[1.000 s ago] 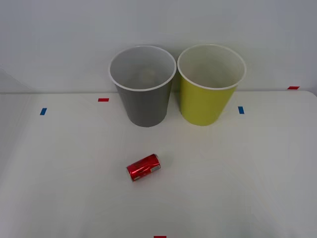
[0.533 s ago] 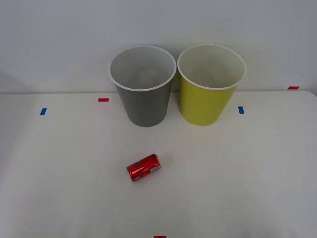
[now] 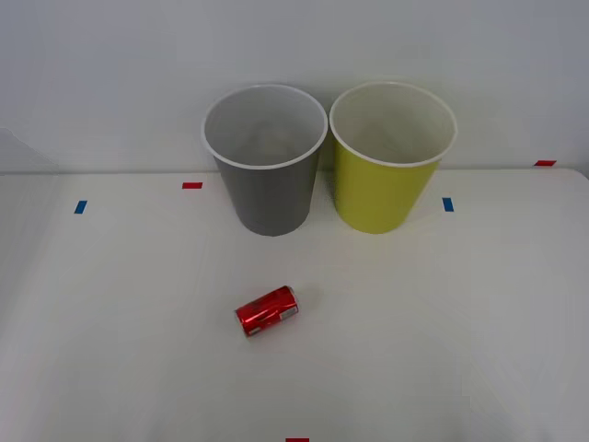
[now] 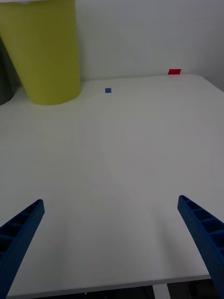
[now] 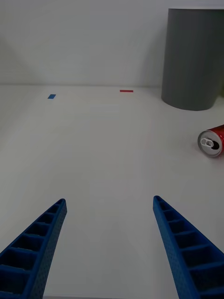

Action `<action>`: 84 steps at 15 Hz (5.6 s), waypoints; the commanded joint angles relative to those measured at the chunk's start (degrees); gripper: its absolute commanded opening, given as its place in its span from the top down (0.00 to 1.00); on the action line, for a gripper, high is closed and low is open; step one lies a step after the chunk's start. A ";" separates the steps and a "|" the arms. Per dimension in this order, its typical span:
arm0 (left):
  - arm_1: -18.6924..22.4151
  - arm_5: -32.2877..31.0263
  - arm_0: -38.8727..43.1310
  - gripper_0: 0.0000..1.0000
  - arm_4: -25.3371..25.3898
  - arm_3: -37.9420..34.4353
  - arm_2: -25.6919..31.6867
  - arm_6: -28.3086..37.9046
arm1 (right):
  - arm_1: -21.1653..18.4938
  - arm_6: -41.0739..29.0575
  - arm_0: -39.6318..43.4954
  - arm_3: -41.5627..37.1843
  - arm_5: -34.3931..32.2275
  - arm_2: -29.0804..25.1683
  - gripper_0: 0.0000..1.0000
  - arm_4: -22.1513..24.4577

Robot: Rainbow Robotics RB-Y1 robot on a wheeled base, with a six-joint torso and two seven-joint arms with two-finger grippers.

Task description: Put cans in the gray bin and PET bottles in the light green bin.

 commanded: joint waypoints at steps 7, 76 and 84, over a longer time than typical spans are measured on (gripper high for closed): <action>0.00 0.00 0.00 0.37 0.00 0.00 0.00 0.00 | 0.00 0.00 0.00 0.00 0.00 0.00 0.00 0.00; 35.33 95.62 -69.17 0.08 15.56 -19.25 -41.48 -24.79 | 0.00 0.00 0.00 0.00 0.00 0.00 0.00 0.00; 28.83 103.71 -71.45 0.08 16.87 -21.18 -42.45 -27.86 | 0.00 0.00 0.00 0.00 0.00 0.00 0.00 0.00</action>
